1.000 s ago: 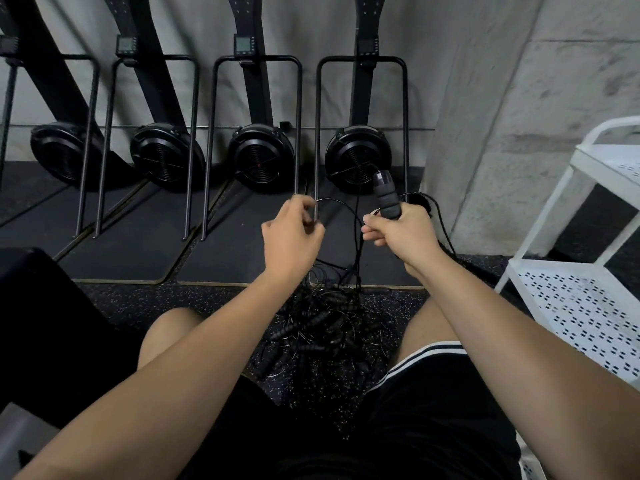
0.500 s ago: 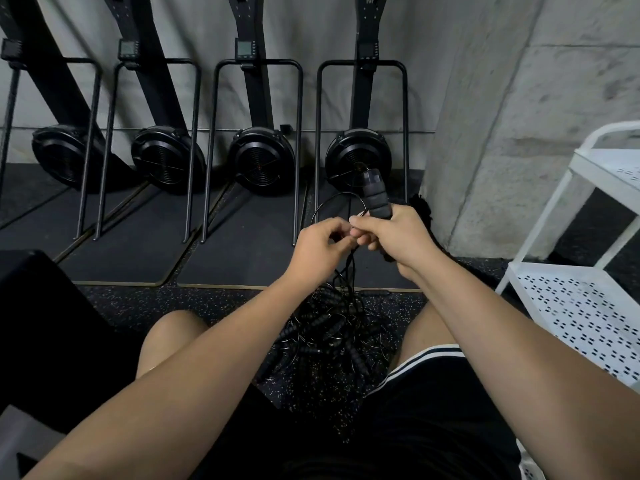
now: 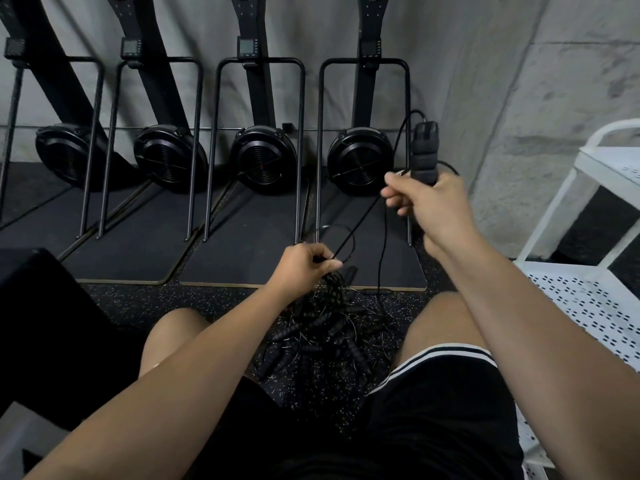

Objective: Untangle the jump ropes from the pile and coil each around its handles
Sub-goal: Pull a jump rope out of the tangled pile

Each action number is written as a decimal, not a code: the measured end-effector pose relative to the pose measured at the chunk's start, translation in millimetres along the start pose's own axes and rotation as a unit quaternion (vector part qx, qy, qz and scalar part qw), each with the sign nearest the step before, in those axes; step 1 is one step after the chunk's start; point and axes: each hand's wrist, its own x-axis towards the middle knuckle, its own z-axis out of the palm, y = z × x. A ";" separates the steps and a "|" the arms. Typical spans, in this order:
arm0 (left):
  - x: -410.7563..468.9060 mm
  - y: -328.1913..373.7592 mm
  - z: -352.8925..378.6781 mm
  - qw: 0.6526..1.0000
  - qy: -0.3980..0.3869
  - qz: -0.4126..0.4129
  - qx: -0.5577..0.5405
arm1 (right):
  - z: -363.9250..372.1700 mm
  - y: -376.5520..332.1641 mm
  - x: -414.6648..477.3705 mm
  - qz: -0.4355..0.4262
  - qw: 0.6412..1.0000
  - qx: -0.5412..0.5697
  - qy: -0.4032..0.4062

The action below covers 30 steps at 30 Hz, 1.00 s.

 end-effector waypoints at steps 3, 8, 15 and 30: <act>-4.8 -4.1 -3.0 1.000 0.004 -0.013 -0.005 | -4.9 -1.8 2.2 -0.003 1.000 0.021 0.016; -8.2 0.6 0.1 0.999 0.036 0.020 0.032 | 4.6 18.8 -15.2 0.053 0.996 0.076 0.001; -7.7 21.2 7.9 0.984 0.078 0.132 0.094 | 28.8 73.4 -55.9 0.109 0.990 -0.053 -0.075; -12.1 16.4 16.9 0.999 0.007 0.033 -0.007 | 21.7 60.5 -50.5 0.026 0.993 -0.106 -0.050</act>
